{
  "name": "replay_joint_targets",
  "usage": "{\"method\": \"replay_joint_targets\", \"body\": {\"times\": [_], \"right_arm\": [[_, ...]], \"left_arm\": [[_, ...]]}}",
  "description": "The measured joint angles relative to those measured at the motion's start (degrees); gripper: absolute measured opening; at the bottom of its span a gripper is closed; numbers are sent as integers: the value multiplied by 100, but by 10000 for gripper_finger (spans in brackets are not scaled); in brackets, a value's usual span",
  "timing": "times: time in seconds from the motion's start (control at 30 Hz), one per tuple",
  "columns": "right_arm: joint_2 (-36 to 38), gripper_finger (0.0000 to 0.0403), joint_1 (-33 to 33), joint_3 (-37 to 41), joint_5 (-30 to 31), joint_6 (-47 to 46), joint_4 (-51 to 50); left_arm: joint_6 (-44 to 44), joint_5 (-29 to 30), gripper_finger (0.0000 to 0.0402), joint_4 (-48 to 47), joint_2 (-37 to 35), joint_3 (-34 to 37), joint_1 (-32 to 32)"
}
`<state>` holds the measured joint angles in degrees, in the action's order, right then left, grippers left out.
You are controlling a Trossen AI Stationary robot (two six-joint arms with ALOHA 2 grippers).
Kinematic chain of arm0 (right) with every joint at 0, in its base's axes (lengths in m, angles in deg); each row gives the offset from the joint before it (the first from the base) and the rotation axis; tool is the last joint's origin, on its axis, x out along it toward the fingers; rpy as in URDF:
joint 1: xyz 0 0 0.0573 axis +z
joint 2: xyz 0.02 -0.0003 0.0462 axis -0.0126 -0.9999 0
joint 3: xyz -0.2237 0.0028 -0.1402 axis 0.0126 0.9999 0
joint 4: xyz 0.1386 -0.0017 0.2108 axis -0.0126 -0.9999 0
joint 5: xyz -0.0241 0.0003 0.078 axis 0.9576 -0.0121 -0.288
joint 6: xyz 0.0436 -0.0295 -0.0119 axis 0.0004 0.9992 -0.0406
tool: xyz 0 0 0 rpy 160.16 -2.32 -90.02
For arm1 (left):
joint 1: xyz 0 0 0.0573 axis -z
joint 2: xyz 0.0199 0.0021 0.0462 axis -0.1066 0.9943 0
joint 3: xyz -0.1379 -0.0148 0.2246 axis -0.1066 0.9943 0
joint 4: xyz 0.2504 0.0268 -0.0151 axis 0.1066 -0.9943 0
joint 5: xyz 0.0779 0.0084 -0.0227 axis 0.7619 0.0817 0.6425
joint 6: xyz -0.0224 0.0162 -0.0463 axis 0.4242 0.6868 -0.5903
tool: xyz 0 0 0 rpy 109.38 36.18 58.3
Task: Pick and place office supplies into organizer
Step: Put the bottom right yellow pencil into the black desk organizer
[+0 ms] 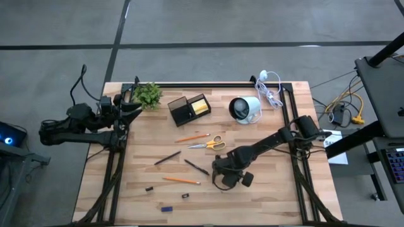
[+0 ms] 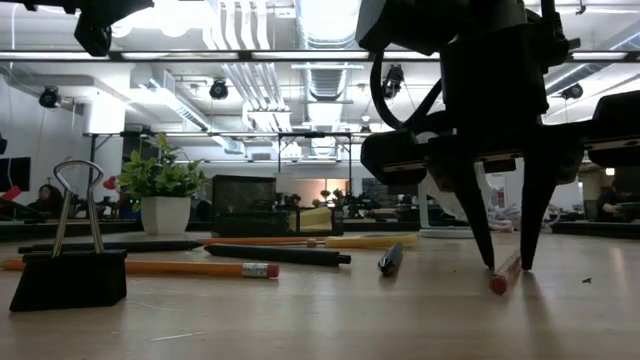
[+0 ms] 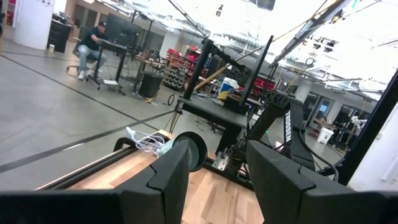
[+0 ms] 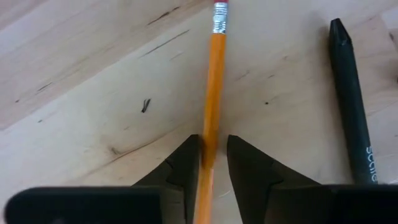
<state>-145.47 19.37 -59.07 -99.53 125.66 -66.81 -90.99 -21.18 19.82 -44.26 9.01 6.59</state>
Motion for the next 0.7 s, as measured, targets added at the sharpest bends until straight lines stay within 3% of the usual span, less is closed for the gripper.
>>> {"method": "replay_joint_targets", "body": {"times": [0.3,0.7], "right_arm": [[9,16,-4,193,-7,-110,173],[63,10,-28,122,-2,-1089,-50]], "left_arm": [[-6,0,146,0,0,0,0],[-4,0,146,0,0,0,0]]}}
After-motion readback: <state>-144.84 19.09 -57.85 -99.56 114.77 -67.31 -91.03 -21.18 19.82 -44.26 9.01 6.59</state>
